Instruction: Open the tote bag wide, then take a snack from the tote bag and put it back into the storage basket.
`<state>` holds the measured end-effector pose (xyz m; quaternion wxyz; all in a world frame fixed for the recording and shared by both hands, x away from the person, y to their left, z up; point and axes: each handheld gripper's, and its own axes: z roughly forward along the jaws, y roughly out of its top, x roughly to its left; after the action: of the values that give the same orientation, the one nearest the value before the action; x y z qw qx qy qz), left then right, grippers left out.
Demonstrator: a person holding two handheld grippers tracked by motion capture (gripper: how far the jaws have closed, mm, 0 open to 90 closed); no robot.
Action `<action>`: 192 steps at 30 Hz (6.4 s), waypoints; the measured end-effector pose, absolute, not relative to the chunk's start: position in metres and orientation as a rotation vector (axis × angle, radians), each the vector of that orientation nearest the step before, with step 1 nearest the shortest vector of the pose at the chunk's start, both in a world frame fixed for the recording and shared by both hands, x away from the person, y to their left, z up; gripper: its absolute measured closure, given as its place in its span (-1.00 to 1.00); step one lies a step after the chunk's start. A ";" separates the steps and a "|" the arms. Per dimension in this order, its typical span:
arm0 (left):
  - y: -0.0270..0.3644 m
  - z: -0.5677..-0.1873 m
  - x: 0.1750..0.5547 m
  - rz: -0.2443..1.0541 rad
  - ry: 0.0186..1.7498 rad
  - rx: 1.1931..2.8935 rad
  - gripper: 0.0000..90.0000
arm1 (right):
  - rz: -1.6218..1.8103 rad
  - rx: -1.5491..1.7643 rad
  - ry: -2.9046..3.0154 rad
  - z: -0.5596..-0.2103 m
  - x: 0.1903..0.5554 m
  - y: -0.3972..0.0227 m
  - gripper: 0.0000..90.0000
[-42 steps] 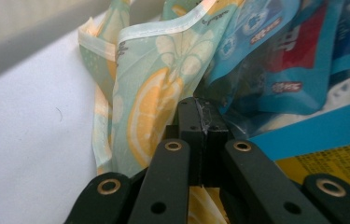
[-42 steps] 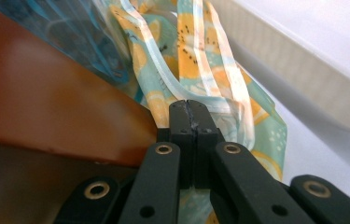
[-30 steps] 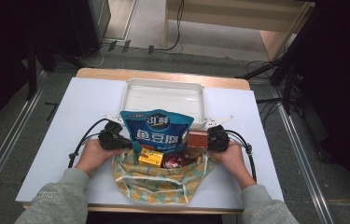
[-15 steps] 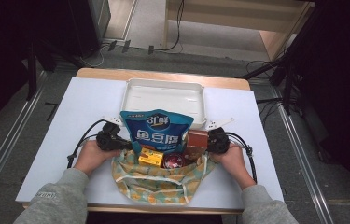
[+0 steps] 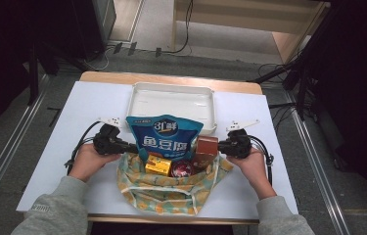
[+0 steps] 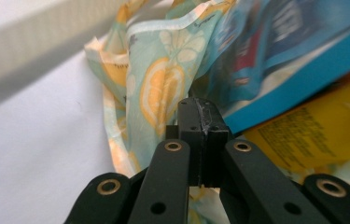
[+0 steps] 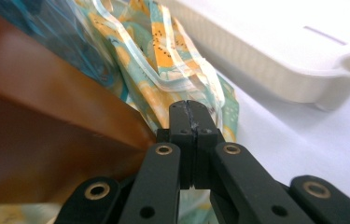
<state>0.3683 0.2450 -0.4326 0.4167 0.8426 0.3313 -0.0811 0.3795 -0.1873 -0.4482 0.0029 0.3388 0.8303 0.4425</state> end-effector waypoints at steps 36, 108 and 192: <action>0.241 -0.408 0.307 -0.266 0.773 2.095 1.00 | 1.429 1.003 2.653 -0.421 0.292 -0.190 1.00; 0.231 -0.474 0.299 -0.359 0.842 2.170 0.99 | 1.289 0.860 2.793 -0.482 0.295 -0.155 1.00; 0.255 -0.384 0.328 -0.121 0.768 2.099 -0.10 | 1.323 1.177 2.541 -0.453 0.335 -0.206 -0.10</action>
<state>0.3280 0.2552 -0.3842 0.4363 0.8438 0.3087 -0.0486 0.3354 -0.2058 -0.4529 0.0222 0.3799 0.8202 0.4272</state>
